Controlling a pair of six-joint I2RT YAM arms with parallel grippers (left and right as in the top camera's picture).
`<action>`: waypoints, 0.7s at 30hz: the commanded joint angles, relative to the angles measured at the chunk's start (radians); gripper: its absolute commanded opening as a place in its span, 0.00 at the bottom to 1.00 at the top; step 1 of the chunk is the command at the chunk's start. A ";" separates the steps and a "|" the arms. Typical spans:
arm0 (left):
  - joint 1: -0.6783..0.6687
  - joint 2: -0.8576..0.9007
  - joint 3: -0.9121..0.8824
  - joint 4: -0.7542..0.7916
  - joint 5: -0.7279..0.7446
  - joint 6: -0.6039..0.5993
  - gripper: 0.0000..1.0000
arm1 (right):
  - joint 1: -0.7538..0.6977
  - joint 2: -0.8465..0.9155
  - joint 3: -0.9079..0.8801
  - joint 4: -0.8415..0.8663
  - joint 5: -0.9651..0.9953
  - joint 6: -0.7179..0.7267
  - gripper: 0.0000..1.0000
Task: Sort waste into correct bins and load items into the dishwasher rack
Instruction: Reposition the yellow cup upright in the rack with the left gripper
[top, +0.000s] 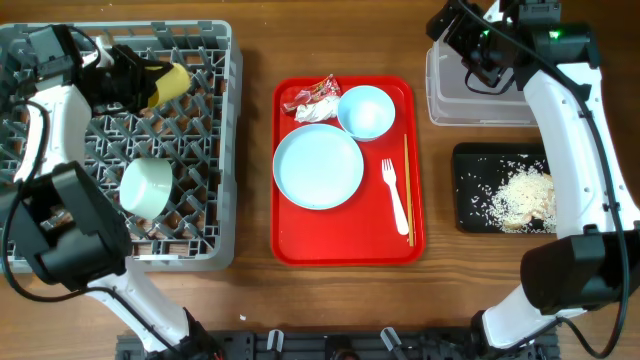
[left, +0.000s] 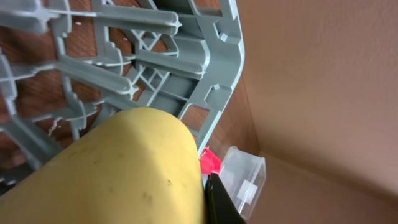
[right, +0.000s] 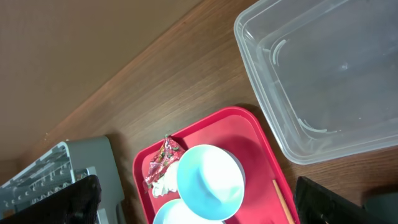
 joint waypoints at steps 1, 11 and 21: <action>0.029 0.055 -0.008 -0.042 -0.042 -0.006 0.42 | 0.002 0.012 -0.004 0.002 0.013 -0.006 1.00; 0.177 0.047 -0.008 -0.200 -0.158 0.151 0.54 | 0.002 0.012 -0.004 0.002 0.013 -0.006 1.00; 0.236 -0.072 -0.007 -0.248 -0.268 0.213 0.68 | 0.002 0.012 -0.004 0.002 0.013 -0.006 1.00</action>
